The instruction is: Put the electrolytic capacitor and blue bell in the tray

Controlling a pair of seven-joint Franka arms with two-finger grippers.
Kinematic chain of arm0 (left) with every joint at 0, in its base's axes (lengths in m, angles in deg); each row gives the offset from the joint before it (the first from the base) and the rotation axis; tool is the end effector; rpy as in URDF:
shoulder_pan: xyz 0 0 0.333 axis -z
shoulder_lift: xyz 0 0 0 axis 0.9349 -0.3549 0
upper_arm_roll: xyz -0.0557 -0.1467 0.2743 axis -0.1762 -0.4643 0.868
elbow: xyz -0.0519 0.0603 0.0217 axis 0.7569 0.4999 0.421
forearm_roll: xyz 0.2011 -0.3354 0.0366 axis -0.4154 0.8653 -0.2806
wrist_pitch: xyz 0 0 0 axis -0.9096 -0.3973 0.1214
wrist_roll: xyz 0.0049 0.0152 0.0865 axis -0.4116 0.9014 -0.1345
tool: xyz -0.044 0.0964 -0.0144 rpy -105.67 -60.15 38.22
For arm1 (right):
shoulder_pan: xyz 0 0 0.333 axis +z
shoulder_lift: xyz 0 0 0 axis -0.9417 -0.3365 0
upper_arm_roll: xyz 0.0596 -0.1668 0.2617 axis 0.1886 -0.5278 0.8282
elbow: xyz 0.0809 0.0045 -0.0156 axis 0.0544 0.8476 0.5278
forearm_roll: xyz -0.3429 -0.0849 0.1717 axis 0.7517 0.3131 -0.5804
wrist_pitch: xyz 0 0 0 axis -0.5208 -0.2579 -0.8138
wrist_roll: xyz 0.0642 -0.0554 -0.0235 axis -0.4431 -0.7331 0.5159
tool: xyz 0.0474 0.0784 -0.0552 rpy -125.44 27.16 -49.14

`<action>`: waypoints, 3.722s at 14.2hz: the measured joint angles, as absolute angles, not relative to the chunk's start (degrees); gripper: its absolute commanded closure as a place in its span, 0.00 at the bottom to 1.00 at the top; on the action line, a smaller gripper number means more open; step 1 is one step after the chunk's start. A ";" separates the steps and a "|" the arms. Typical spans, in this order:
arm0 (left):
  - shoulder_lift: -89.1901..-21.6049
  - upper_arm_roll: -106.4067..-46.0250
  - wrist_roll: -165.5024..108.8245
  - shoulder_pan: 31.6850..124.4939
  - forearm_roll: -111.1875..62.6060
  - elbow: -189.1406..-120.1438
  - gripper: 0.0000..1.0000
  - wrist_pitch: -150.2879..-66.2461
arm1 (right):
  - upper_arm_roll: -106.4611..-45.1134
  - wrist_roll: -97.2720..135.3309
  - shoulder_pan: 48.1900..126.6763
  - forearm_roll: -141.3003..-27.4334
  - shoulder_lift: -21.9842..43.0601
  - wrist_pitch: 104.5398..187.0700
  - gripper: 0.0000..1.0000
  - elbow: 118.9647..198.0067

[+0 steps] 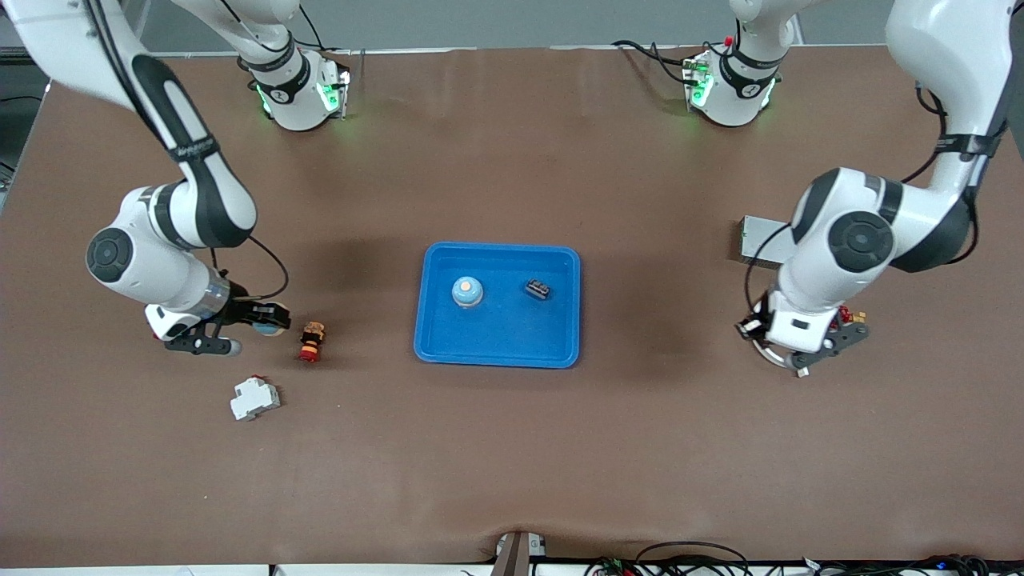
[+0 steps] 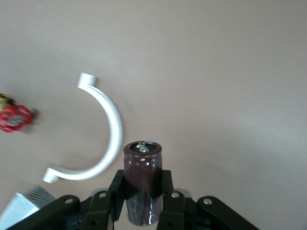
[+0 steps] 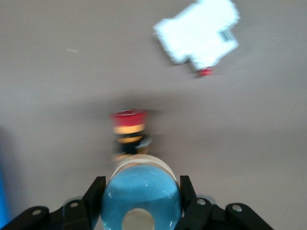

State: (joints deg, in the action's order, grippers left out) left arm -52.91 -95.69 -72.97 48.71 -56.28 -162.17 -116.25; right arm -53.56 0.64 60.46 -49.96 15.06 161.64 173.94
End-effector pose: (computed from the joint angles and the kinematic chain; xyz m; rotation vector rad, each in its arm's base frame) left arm 0.6104 -0.1454 0.3388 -3.0142 -0.6111 -0.0890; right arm 0.5982 0.0673 0.3000 -3.0104 0.2357 0.0683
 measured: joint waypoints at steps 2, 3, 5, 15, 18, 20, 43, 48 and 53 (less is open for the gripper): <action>-53.82 -98.27 -76.49 50.98 -56.27 -162.16 1.00 -116.14 | -53.48 -7.74 65.12 -49.94 15.92 157.15 1.00 169.67; -54.26 -98.67 -78.90 52.96 -56.26 -162.08 1.00 -116.15 | -53.51 -10.77 66.74 -49.91 15.82 156.92 1.00 169.00; -55.72 -98.92 -85.68 58.46 -56.26 -161.50 1.00 -116.18 | -53.60 -17.67 70.05 -48.61 15.14 157.04 1.00 168.41; -73.84 -95.43 -107.15 77.01 -59.00 -149.69 1.00 -122.47 | -53.88 -47.63 83.44 -36.95 -2.82 157.98 1.00 153.31; -77.09 -89.28 -111.02 83.68 -59.00 -146.70 1.00 -124.59 | -54.28 -52.92 86.61 -35.38 -6.56 157.98 1.00 149.35; -78.11 -85.61 -112.56 87.52 -59.00 -145.13 1.00 -124.73 | -55.42 -55.30 88.93 -35.06 -8.77 157.98 1.00 147.12; -53.60 -84.69 -68.29 67.34 -52.76 -141.04 0.00 -94.47 | -61.57 -65.61 98.84 -33.89 -15.96 159.52 0.00 140.03; -48.12 -84.71 -51.79 58.82 -49.06 -141.08 0.00 -92.32 | -58.34 -65.32 98.52 -34.36 -15.26 142.45 0.00 129.97; -45.85 -84.70 -40.29 54.58 -49.03 -141.14 0.00 -92.08 | -54.16 -49.78 90.47 -35.07 -11.58 129.92 0.00 122.24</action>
